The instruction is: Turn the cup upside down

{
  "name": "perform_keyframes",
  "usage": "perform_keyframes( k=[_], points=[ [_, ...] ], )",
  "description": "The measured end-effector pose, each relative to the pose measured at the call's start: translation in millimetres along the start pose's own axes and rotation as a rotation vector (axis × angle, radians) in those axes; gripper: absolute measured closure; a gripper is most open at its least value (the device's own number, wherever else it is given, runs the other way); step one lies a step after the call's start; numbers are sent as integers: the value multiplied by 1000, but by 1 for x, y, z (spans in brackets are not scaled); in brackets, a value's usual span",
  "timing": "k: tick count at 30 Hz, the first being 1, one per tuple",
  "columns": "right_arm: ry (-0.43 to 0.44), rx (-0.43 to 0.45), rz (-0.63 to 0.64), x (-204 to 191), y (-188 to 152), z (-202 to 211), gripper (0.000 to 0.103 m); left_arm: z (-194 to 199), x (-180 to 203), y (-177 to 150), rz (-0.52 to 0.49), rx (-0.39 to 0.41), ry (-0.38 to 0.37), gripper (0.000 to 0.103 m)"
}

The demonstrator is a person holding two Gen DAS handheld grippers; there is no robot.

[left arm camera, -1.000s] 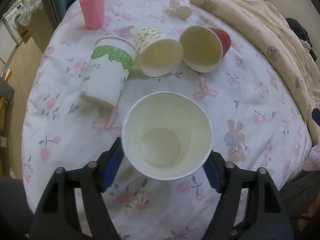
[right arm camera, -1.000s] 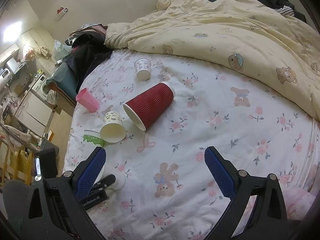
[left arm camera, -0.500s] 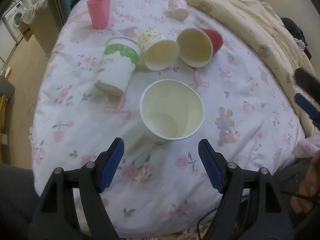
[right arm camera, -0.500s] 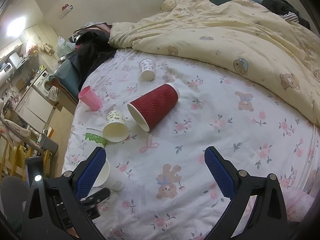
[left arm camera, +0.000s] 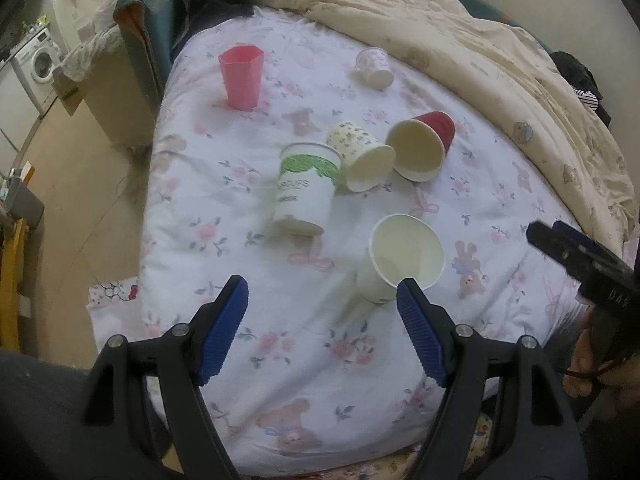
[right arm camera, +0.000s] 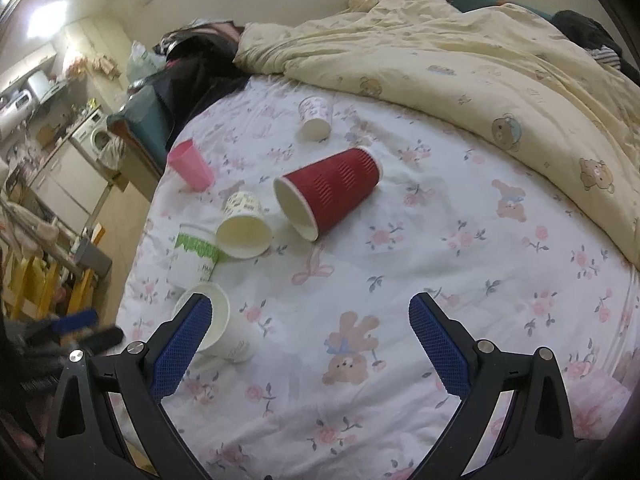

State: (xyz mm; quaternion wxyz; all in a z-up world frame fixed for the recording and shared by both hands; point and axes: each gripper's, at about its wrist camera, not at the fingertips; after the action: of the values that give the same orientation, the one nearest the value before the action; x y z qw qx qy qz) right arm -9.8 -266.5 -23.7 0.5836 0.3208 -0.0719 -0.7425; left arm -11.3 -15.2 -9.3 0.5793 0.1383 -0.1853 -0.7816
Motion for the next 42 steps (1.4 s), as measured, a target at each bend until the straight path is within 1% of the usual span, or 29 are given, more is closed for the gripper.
perform_keyframes(
  k=[2, 4, 7, 10, 14, 17, 20, 22, 26, 31, 36, 39, 42],
  points=[
    [0, -7, 15, -4, -4, -2, 2, 2, -6, -2, 3, 21, 19, 29],
    [3, -21, 31, -9, -10, -5, 2, 0, -14, -3, 19, 34, 19, 29],
    [2, -50, 59, -18, -23, -13, 2, -6, -21, -6, 41, 24, 29, 29],
    [-4, -83, 103, -30, -36, -24, 2, -13, -26, -10, 78, 0, -23, 29],
    [-10, -106, 171, -45, -48, -36, 2, -11, -29, -11, 91, 9, -5, 29],
    [-4, -117, 209, -55, -50, -44, 2, -11, -35, -12, 123, 4, -15, 29],
    [7, -143, 218, -61, -51, -56, 2, -12, -40, -13, 136, -3, -9, 29],
    [15, -169, 231, -65, -56, -64, 2, -12, -44, -14, 150, -4, -20, 29],
    [9, -197, 268, -72, -60, -77, 2, -11, -48, -16, 172, 2, -28, 29],
    [-1, -210, 286, -78, -58, -92, 2, -13, -50, -16, 184, -4, -34, 29],
    [-1, -214, 296, -83, -52, -106, 2, -15, -52, -13, 185, -6, -21, 29],
    [-2, -208, 298, -85, -50, -113, 4, -17, -53, -14, 193, -13, -25, 29],
    [9, -211, 304, -88, -50, -117, 4, -19, -55, -13, 199, -17, -29, 29]
  ],
)
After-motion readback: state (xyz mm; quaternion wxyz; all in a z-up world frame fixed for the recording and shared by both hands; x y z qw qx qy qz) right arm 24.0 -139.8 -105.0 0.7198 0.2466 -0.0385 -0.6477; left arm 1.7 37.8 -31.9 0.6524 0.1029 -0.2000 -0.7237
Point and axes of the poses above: each gripper's, at about its wrist camera, not at the fingertips, and z roughly against the way its jaws point, x to its right, y to its top, and after that the axes turned 13 degrees about -z, right-handed
